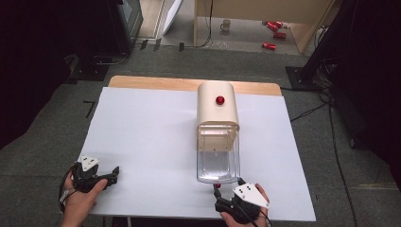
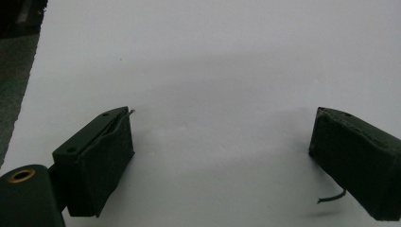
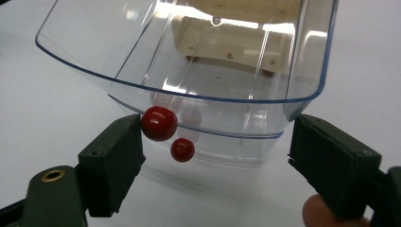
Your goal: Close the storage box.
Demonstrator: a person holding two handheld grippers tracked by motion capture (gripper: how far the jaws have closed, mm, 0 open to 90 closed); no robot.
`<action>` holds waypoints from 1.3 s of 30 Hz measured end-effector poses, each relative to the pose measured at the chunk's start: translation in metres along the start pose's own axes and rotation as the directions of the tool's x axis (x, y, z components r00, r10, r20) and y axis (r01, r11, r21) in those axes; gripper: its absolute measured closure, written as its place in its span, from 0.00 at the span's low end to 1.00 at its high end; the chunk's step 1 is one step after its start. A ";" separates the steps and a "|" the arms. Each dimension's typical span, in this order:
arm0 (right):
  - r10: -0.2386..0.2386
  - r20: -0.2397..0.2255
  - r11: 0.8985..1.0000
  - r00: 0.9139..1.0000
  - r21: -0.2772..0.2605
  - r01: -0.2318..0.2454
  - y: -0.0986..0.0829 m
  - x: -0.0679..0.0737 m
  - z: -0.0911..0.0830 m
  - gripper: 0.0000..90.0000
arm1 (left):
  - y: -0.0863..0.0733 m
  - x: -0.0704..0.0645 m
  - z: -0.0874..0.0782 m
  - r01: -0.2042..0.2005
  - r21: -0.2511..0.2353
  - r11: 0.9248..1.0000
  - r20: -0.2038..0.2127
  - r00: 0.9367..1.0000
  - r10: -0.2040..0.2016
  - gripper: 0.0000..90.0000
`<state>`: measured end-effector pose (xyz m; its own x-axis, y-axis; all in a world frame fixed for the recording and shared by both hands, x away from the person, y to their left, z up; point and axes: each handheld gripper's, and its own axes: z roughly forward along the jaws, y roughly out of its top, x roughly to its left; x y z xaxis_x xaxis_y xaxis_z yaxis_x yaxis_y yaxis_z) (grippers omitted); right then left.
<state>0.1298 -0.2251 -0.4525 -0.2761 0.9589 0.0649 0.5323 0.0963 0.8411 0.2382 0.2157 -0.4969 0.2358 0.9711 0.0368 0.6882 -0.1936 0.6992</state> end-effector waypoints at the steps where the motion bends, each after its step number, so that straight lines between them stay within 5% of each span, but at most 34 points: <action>1: 0.002 0.002 1.000 1.000 0.001 -0.002 0.000 0.000 0.000 0.21 | 0.000 0.000 0.000 0.000 0.000 1.000 0.000 1.000 0.000 0.08; 10: 0.003 0.015 1.000 1.000 0.004 -0.003 0.000 0.002 -0.002 0.23 | 0.000 0.000 0.000 0.001 -0.001 1.000 0.000 1.000 -0.001 0.08; 16: 0.008 0.068 0.999 0.998 -0.040 -0.005 0.001 0.006 -0.010 0.51 | 0.000 0.000 0.000 0.001 0.000 1.000 0.000 1.000 -0.001 0.08; 22: 0.020 -0.001 0.999 1.000 -0.025 -0.020 0.000 0.005 -0.010 0.70 | 0.000 0.000 0.000 0.001 0.000 1.000 0.001 1.000 -0.001 0.08; 30: 0.033 -0.084 0.999 0.996 -0.020 -0.035 0.002 0.008 -0.009 0.78 | 0.000 0.000 0.000 0.001 0.000 1.000 0.001 1.000 -0.001 0.08; 39: 0.037 -0.085 0.999 0.996 -0.009 -0.038 0.003 0.014 0.000 0.83 | 0.000 0.000 0.000 0.000 -0.001 1.000 0.001 1.000 0.000 0.08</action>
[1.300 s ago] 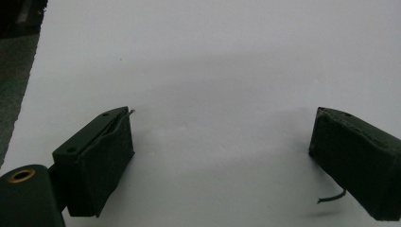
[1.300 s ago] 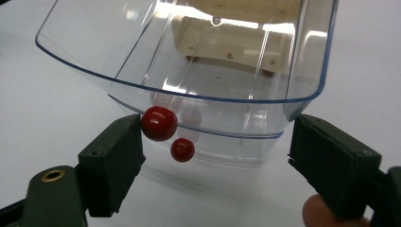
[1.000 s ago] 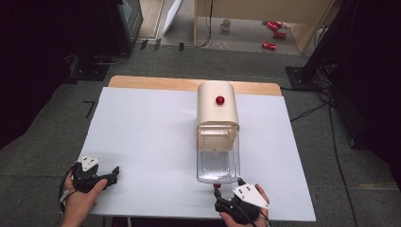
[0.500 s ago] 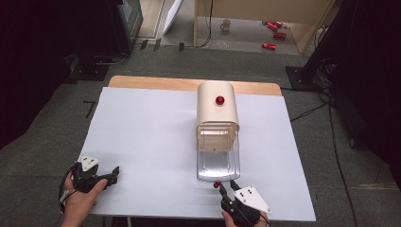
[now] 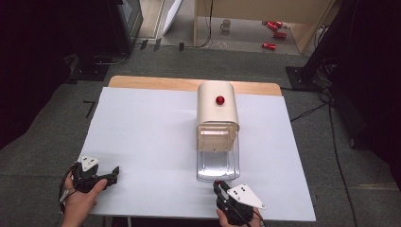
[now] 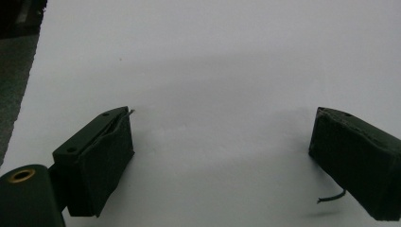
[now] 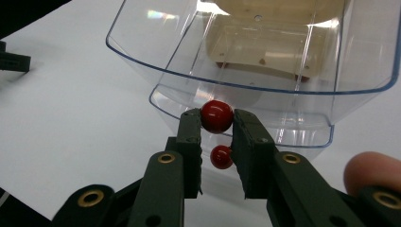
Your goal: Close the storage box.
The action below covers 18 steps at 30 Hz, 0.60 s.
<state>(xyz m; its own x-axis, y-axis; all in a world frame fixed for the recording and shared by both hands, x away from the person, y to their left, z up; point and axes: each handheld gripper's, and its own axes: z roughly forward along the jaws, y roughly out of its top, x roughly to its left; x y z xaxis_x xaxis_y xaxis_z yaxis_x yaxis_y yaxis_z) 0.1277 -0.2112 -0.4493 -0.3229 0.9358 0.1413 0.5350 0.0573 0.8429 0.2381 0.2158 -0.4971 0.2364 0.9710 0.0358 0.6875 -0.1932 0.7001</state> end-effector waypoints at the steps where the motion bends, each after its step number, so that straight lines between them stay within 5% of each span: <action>1: 0.001 0.000 1.000 1.000 -0.001 -0.001 0.000 0.000 0.000 0.83 | 0.000 0.000 0.000 0.000 0.000 1.000 0.000 1.000 0.000 0.08; 8: -0.003 -0.015 1.000 1.000 -0.005 0.003 0.004 0.002 0.002 0.83 | 0.000 0.000 0.000 0.001 0.000 1.000 0.000 1.000 -0.001 0.08; 12: -0.021 -0.008 0.999 1.000 -0.029 0.020 0.015 0.005 0.001 0.93 | 0.000 0.000 0.000 -0.001 0.001 1.000 0.000 1.000 0.001 0.08; 18: 0.002 -0.034 1.000 0.999 -0.010 -0.003 0.022 -0.001 0.004 0.91 | 0.000 0.000 0.000 0.000 0.000 1.000 0.001 1.000 0.000 0.08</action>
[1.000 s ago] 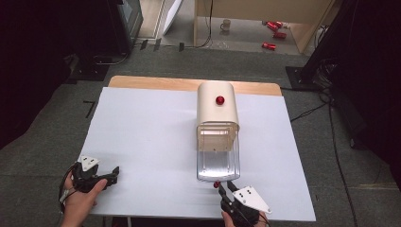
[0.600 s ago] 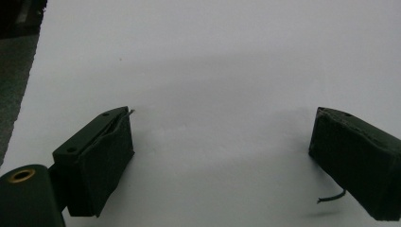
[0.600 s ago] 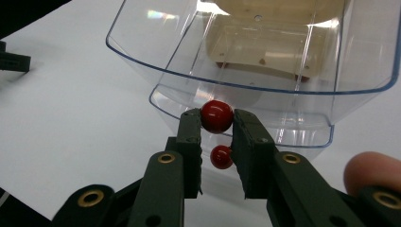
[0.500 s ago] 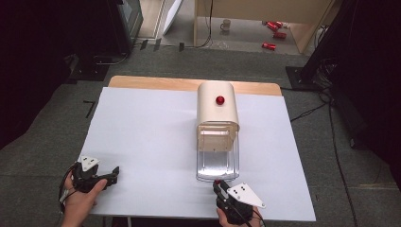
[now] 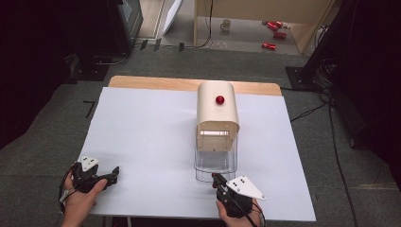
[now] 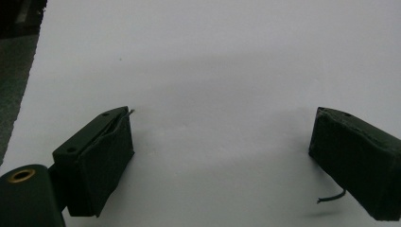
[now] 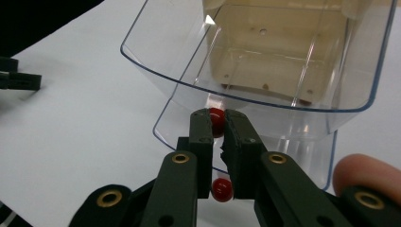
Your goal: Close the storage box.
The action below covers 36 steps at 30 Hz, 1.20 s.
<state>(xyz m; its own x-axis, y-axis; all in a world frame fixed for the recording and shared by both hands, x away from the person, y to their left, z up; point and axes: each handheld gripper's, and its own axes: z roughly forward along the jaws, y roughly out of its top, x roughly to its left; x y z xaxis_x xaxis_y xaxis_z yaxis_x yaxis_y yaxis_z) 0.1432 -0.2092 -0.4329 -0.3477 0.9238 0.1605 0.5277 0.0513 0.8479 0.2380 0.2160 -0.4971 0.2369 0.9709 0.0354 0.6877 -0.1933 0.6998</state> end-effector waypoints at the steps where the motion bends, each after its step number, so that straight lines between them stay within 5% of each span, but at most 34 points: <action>1: -0.003 0.000 1.000 1.000 0.001 0.003 0.000 0.001 0.001 0.89 | 0.000 0.000 0.000 0.000 0.001 1.000 0.000 1.000 0.000 0.08; 14: 0.032 0.032 0.999 0.999 0.027 -0.032 -0.014 0.003 0.012 0.84 | 0.000 0.000 0.000 0.000 0.001 1.000 0.000 1.000 0.000 0.08; 22: 0.048 0.043 0.999 0.998 -0.013 -0.047 -0.011 0.006 0.011 0.84 | 0.000 0.000 0.000 0.000 0.001 1.000 0.001 1.000 0.000 0.08; 36: 0.039 0.061 0.997 0.997 -0.070 -0.035 0.015 -0.001 0.003 0.88 | 0.000 0.000 0.000 -0.001 0.000 1.000 0.001 1.000 0.001 0.08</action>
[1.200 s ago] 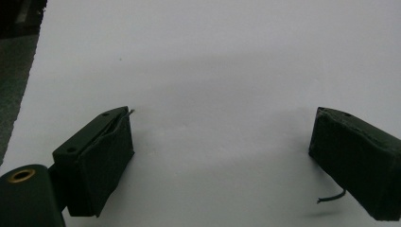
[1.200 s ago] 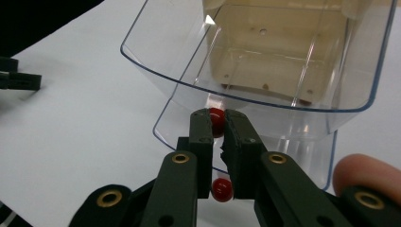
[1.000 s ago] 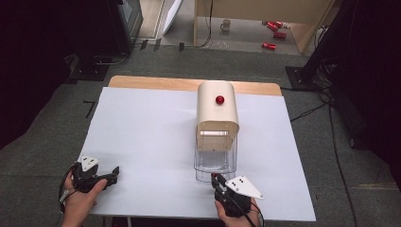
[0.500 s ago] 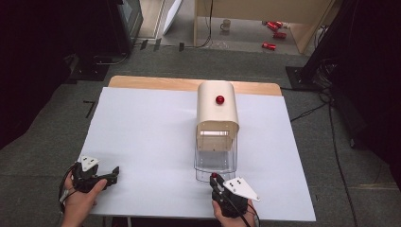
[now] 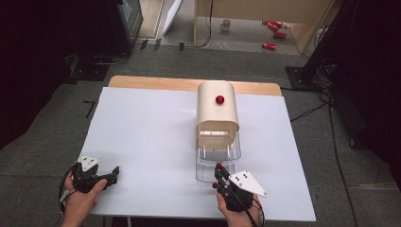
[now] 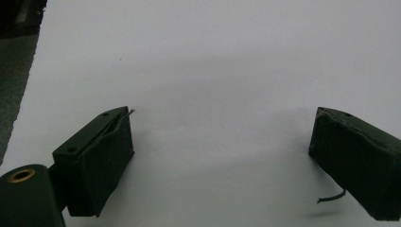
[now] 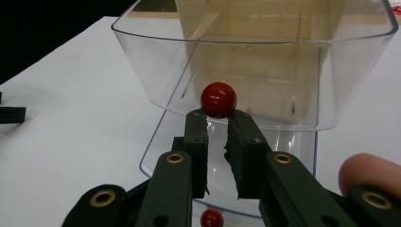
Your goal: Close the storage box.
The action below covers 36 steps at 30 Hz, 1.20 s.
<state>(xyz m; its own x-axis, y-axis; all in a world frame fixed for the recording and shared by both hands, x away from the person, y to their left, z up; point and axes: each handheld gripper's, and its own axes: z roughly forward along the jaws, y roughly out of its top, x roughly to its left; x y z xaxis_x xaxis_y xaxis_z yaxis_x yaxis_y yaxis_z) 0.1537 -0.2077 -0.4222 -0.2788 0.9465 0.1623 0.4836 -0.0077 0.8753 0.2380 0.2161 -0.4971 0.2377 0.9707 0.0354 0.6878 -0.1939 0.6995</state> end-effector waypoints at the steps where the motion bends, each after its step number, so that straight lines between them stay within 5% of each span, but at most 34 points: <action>1: -0.003 0.001 1.000 1.000 -0.003 0.003 0.005 0.000 0.002 0.89 | 0.000 0.000 0.000 0.000 0.000 1.000 0.000 1.000 0.000 0.08; 23: 0.013 -0.021 1.000 1.000 0.007 -0.013 0.045 -0.017 0.044 0.87 | 0.000 0.000 0.000 0.001 0.001 1.000 0.001 1.000 -0.001 0.08; 36: 0.017 -0.020 1.000 1.000 0.005 -0.017 0.048 -0.023 0.058 0.84 | 0.000 0.000 0.000 0.001 -0.001 1.000 0.002 1.000 -0.001 0.08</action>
<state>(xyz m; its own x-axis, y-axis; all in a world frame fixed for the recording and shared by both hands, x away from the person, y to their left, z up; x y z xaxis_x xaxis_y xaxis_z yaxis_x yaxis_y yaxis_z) 0.2313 -0.2109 -0.4099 -0.2872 0.9396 0.1861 0.4920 -0.0219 0.8703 0.2379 0.2164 -0.4971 0.2384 0.9706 0.0335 0.6874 -0.1930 0.7001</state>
